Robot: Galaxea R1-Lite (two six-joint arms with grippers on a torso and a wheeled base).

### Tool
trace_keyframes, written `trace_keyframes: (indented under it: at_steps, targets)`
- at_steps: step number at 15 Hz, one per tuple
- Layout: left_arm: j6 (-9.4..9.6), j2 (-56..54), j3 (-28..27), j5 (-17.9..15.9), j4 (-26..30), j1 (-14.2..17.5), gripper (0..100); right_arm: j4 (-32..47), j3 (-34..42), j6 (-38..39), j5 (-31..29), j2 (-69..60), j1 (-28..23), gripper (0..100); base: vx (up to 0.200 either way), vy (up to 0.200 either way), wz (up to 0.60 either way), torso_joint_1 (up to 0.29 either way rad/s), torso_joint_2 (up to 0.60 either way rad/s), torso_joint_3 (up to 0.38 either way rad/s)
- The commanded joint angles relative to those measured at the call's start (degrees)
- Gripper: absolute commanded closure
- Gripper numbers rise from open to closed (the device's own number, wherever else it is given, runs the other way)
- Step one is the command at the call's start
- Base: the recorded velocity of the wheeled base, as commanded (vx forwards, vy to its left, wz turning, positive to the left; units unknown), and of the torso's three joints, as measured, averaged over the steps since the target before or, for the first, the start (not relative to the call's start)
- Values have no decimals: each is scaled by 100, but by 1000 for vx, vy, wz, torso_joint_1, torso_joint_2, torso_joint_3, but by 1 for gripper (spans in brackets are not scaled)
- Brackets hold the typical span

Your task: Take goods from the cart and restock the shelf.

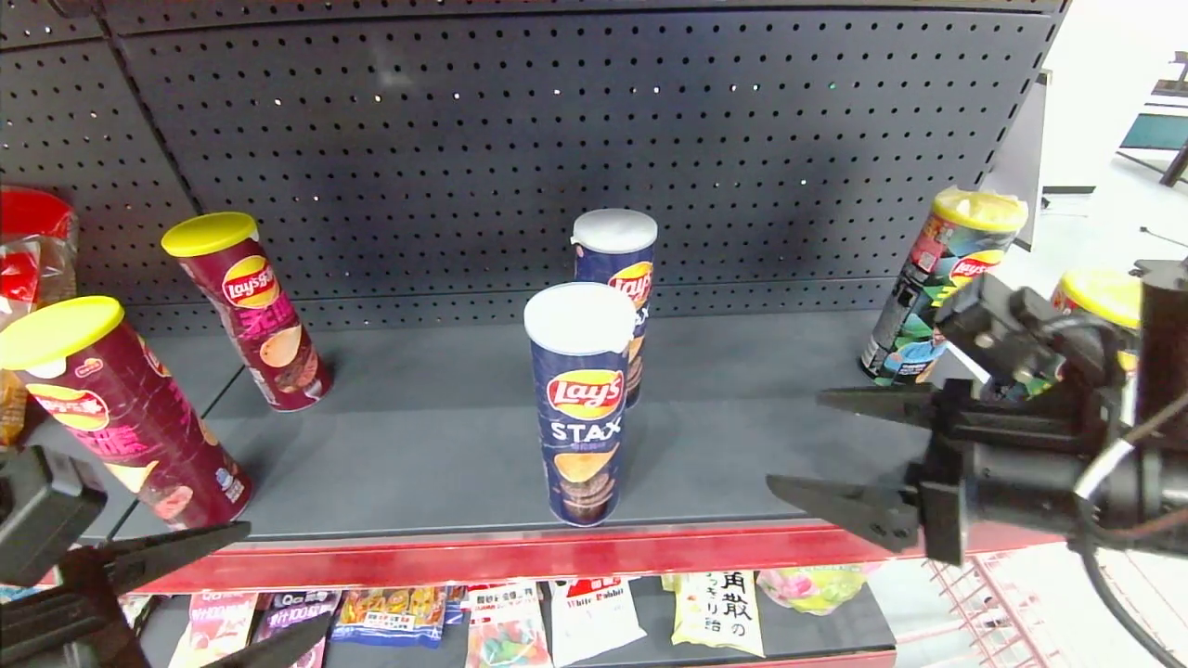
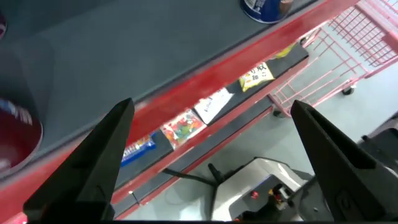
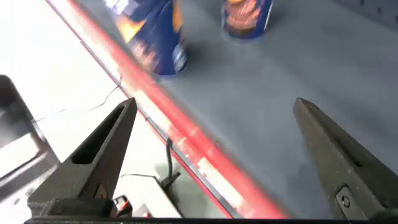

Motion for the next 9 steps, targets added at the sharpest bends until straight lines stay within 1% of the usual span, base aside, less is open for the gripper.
trace_keyframes:
  at_steps: [1,3,4,6,7,8,9]
  targets:
    - [72,809,-184,-8,-159,-34,0,45,1304,18,-34,-2003,14,0,0,0,0,0,0,0]
    - [72,1073,-351,18,-159,-122,0,45,1761,27,-175,-2742,-267,0,0,0,0,0,0,0]
    - [81,1293,-500,45,-159,-131,0,71,2024,36,-491,-3260,-654,0,0,0,0,0,0,0]
    - [81,1600,-703,80,-159,-280,0,115,2244,124,-1089,-3779,-1322,0,0,0,0,0,0,0]
    - [81,1697,-747,141,-159,-289,0,115,2297,212,-1177,-3911,-1472,0,0,0,0,0,0,0]
    - [72,2005,-905,352,-177,-403,0,247,2437,458,-1335,-4297,-1841,0,0,0,0,0,0,0]
    - [72,2154,-1037,423,-177,-535,0,493,2473,537,-1423,-4543,-2087,0,0,0,0,0,0,0]
